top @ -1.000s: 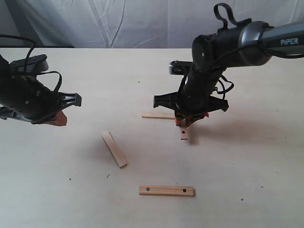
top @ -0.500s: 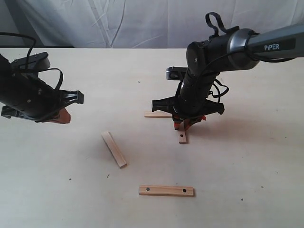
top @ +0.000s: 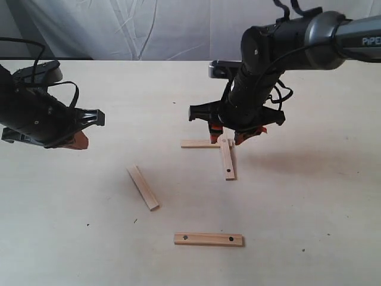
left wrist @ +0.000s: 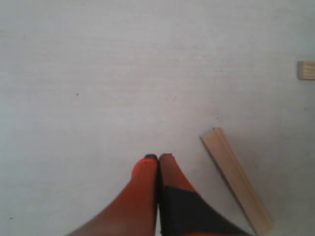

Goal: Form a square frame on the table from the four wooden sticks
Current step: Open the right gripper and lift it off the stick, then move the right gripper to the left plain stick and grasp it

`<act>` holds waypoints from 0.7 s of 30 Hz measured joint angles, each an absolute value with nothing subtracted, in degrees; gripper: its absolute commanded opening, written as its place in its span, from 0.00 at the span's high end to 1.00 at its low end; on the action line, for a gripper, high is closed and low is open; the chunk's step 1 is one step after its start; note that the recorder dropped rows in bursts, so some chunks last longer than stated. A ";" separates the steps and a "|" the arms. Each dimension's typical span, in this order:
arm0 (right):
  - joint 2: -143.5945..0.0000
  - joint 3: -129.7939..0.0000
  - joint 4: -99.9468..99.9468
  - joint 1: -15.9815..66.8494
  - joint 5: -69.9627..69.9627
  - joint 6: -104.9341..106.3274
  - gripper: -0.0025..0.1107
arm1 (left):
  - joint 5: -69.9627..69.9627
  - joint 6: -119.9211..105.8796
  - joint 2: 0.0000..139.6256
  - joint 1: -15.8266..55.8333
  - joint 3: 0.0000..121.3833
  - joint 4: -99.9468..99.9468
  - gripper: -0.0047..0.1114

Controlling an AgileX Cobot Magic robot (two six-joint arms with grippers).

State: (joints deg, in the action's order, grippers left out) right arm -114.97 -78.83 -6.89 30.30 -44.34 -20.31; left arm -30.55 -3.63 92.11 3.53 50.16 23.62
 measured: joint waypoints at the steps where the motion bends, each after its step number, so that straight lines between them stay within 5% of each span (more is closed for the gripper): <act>1: -114.11 -78.98 -6.59 30.57 -44.61 -19.97 0.54 | -30.45 -3.63 92.11 3.53 50.28 23.62 0.96; 21: -110.95 -79.10 -6.10 25.57 -52.44 -13.58 0.54 | -23.69 3.40 98.37 20.83 50.50 22.76 0.86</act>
State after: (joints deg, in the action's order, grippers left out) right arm -110.95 -79.10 -6.10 25.57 -52.44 -13.58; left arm -23.69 3.40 98.37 20.83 50.50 22.76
